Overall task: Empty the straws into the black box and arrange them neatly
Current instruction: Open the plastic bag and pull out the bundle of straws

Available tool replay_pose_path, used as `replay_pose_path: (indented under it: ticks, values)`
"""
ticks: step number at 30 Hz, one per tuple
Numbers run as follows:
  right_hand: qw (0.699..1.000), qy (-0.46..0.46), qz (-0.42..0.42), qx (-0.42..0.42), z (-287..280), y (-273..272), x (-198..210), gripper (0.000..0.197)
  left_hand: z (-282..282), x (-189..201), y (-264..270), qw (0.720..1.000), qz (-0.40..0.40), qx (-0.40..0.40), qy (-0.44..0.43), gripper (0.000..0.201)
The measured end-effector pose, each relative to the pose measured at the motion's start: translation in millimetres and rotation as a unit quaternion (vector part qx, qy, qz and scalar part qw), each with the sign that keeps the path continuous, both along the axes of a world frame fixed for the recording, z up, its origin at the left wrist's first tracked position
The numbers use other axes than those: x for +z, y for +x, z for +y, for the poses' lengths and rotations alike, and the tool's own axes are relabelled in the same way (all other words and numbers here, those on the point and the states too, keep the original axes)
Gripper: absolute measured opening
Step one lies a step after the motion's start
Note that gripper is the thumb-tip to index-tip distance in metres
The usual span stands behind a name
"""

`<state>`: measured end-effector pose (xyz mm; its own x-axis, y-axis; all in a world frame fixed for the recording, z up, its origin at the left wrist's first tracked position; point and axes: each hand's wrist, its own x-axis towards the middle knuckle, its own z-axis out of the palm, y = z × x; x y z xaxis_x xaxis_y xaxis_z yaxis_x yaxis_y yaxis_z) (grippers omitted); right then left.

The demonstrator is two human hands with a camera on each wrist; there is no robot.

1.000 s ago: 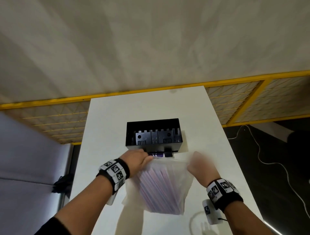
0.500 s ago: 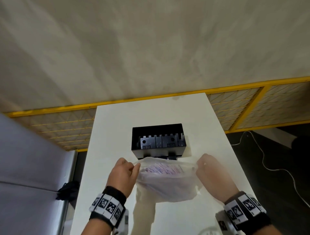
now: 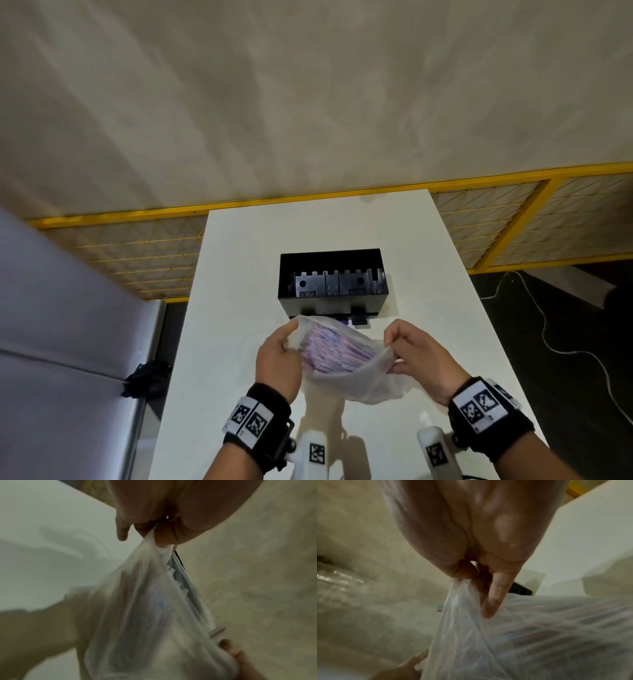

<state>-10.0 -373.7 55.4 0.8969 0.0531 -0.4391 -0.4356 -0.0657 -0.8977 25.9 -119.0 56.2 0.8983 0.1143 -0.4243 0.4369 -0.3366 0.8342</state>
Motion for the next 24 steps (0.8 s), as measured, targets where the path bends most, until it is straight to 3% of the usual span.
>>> replay_pose_path:
  ticks: [5, 8, 10, 13, 17, 21, 24]
  values:
    - [0.996, -0.059, -0.009, 0.059, 10, 1, -1, 0.031, 2, -3, 8, 0.979, 0.072, 0.123, -0.146, 0.058]
    - [0.971, -0.191, -0.096, 0.104, 13, 2, -7, 0.053, 1, -1, 12, 0.955, 0.089, 0.166, -0.229, 0.052]
    - [0.953, -0.249, -0.109, 0.132, 11, 2, -18, 0.039, -4, 1, 15, 0.945, 0.106, 0.182, -0.250, 0.052]
    - [0.937, -0.301, -0.089, 0.156, 7, 0, -30, 0.053, -11, 1, 18, 0.943, 0.124, 0.191, -0.244, 0.055]
    - [0.937, -0.322, -0.120, 0.063, 9, -3, -36, 0.040, -18, 2, 18, 0.971, 0.134, 0.113, -0.161, 0.048]
    - [0.927, -0.339, -0.151, 0.061, 12, -7, -38, 0.041, -27, 5, 13, 0.985, 0.113, 0.011, -0.130, 0.001]
    - [0.918, -0.338, -0.188, 0.093, 17, -5, -35, 0.037, -30, 0, 14, 0.987, 0.086, -0.077, -0.115, 0.013]
